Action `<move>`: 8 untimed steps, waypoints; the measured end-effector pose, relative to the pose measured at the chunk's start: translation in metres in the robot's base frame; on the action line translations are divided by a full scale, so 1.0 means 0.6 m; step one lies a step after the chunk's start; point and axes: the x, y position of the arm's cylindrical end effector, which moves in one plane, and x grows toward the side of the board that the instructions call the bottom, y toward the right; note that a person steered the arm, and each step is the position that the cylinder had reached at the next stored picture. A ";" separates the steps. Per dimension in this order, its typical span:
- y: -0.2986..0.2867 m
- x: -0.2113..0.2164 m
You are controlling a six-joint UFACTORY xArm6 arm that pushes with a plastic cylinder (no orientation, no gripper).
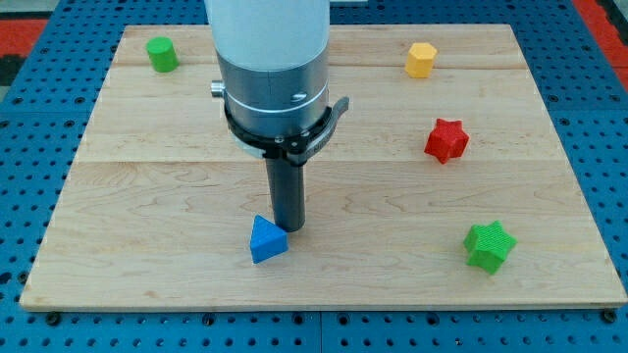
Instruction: Push the yellow heart to the center left
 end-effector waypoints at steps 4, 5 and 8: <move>0.013 -0.043; 0.013 -0.050; 0.014 -0.068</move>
